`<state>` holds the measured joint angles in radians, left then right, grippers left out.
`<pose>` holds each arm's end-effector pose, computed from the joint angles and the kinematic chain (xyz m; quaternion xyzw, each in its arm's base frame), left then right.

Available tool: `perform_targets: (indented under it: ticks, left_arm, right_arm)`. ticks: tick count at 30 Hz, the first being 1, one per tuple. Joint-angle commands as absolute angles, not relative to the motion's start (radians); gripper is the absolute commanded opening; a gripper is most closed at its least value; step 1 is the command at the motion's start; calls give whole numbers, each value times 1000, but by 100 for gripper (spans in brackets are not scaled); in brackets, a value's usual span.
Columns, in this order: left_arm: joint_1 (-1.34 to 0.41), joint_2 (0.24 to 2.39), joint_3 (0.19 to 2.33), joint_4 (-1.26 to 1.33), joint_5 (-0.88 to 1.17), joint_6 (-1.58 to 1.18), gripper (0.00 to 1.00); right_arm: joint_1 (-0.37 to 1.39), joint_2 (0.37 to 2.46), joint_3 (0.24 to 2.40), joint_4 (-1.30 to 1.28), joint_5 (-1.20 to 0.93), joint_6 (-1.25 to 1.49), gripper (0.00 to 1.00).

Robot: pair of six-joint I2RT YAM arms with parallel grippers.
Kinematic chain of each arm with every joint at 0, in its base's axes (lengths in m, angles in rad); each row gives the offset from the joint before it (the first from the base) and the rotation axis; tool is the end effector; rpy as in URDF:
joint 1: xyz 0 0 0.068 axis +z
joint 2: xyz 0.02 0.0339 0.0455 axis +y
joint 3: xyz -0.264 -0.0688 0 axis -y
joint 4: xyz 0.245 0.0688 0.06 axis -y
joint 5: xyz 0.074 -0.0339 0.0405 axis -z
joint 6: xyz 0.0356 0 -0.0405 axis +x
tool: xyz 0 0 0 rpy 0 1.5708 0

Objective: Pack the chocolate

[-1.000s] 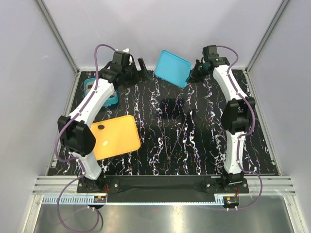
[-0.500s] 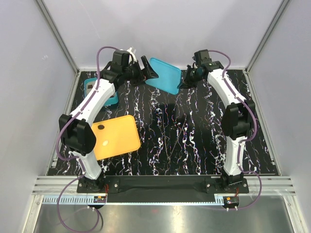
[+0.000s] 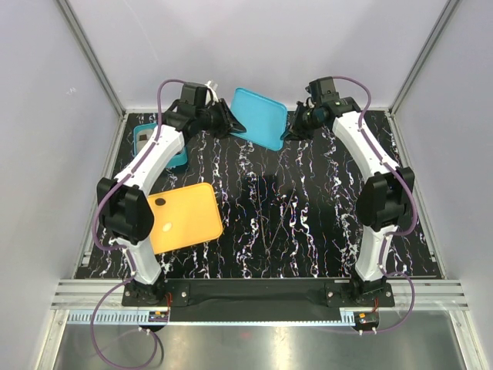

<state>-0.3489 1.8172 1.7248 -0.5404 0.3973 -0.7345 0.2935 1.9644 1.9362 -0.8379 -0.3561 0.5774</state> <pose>0.3900 -0.1565 0.3435 -0.0800 0.8754 -0.3793 0.2889 0.4151 0.1384 0.3286 0.0702 0.9231 0.2940 0.2378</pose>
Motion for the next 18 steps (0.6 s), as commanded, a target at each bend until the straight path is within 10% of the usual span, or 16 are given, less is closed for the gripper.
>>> perform_targets:
  ticks: [1, 7, 18]
  left_arm:
    - [-341, 1789, 1746, -508, 483, -778, 19]
    - [-339, 1776, 1729, -501, 555, -868, 0]
    - [-275, 1743, 1792, -709, 523, -926, 0]
  right_arm:
    - [308, 1908, 1957, -834, -359, 540, 2]
    - [340, 1950, 2091, -1008, -176, 359, 38]
    - [633, 1821, 1987, -862, 113, 7, 76]
